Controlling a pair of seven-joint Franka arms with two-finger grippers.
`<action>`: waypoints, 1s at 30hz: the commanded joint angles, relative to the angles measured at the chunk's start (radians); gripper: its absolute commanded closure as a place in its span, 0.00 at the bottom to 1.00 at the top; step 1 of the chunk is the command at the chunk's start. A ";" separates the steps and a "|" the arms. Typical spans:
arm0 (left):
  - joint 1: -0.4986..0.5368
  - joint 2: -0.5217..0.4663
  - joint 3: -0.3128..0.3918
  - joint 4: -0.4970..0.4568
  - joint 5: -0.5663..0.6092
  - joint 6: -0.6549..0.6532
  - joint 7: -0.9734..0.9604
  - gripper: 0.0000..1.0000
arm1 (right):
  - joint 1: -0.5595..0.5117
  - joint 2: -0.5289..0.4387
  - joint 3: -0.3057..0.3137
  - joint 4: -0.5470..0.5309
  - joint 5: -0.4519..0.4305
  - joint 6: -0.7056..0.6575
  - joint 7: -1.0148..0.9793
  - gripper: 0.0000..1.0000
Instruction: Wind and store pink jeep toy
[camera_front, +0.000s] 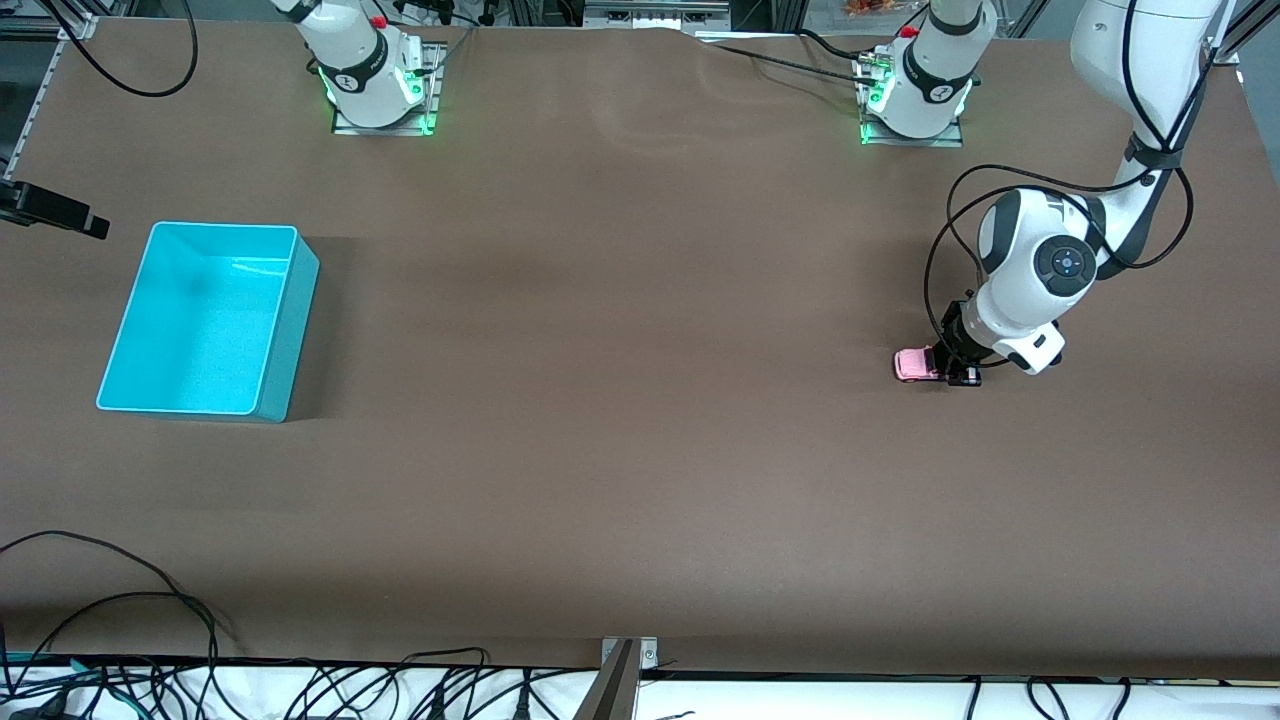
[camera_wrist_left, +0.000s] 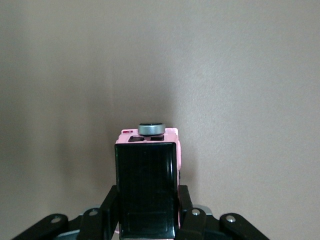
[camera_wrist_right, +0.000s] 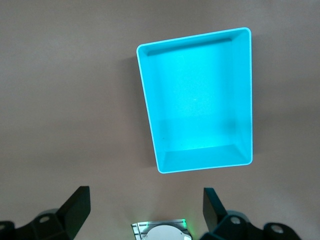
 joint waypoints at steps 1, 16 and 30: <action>0.027 0.028 0.003 0.009 0.079 0.003 -0.019 1.00 | 0.000 0.006 0.001 0.019 0.018 -0.008 -0.010 0.00; 0.080 0.034 0.005 0.011 0.093 0.004 0.039 1.00 | 0.000 0.006 0.001 0.019 0.018 -0.008 -0.010 0.00; 0.183 0.045 0.003 0.012 0.208 0.009 0.080 1.00 | 0.000 0.007 0.001 0.019 0.018 -0.008 -0.010 0.00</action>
